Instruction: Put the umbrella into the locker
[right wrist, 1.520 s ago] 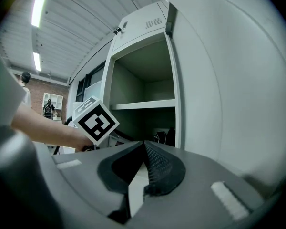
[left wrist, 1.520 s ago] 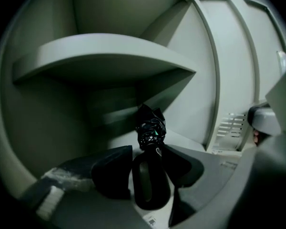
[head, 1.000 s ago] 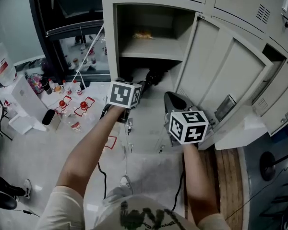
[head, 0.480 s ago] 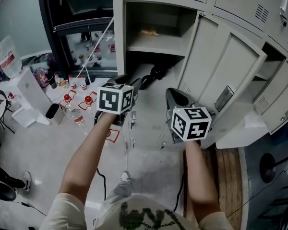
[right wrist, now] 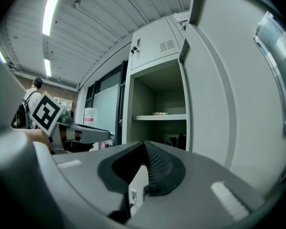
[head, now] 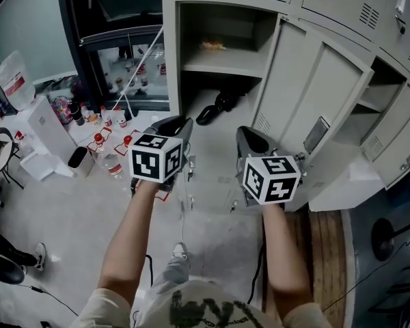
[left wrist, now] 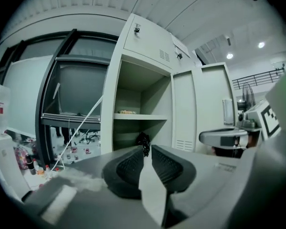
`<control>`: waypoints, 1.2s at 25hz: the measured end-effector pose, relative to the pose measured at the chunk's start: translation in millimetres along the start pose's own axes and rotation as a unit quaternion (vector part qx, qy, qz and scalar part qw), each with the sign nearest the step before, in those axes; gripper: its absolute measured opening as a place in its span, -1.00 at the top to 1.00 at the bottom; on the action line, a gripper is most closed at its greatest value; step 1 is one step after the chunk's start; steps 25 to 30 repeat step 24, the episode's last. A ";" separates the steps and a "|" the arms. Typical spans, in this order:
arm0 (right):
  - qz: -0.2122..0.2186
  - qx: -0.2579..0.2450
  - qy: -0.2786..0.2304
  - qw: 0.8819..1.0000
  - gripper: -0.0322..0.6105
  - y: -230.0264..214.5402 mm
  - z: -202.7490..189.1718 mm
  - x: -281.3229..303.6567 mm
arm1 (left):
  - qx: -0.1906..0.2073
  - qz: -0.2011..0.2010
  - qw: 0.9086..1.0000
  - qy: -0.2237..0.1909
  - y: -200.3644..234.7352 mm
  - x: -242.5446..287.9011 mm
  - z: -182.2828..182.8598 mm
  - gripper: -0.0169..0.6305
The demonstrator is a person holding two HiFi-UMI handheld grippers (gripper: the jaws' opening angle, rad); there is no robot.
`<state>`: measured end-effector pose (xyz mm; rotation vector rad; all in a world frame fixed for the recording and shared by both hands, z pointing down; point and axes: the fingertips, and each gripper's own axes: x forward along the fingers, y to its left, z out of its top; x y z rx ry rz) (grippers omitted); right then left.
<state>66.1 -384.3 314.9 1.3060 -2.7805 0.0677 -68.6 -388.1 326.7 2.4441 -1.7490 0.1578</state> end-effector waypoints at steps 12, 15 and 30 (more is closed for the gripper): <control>0.004 -0.004 -0.001 1.000 0.91 1.7 0.9 -6.3 | 0.024 0.005 1.000 -0.012 -5.7 -12.6 -3.2 0.93; 0.005 -0.006 0.000 1.000 0.91 2.8 0.4 -6.2 | 0.024 0.005 1.000 -0.013 -5.7 -13.8 -2.7 0.93; 0.006 -0.007 -0.001 1.000 0.91 6.0 0.2 -5.5 | 0.027 0.007 1.000 -0.014 -4.3 -16.6 -2.5 0.93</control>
